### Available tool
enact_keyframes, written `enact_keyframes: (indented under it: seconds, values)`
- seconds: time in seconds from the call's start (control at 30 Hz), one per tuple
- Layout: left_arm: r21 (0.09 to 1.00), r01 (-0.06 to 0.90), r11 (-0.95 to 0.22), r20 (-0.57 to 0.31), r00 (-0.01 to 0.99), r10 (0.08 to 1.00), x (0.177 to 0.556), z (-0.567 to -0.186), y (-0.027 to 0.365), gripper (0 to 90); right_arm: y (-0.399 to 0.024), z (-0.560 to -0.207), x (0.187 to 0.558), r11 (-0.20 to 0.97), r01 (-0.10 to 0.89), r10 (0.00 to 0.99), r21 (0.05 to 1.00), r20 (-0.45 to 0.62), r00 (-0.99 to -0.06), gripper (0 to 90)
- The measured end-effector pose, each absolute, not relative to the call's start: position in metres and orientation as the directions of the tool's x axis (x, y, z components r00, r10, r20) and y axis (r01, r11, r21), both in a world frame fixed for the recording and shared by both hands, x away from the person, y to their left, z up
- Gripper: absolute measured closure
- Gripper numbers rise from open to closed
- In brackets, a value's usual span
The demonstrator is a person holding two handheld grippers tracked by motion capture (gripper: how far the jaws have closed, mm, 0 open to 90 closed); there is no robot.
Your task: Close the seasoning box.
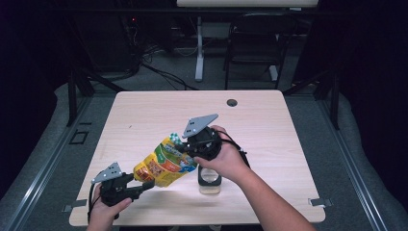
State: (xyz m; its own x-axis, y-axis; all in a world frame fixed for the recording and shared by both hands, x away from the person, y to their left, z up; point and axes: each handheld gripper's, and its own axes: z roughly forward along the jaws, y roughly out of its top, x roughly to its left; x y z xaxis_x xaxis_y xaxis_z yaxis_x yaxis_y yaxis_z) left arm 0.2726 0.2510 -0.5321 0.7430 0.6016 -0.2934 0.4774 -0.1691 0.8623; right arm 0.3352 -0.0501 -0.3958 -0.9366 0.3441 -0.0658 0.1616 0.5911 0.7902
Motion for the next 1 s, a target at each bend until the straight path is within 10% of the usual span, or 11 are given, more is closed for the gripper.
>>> enact_keyframes:
  seconds: [1.0]
  values:
    - [0.856, 0.466, -0.224, -0.246, 0.749, 0.616, 0.268, -0.527, 0.247, 50.3, -0.078, -0.432, 0.325, 0.559, 0.221, 0.375, 0.799, -0.006, -0.927, 89.8]
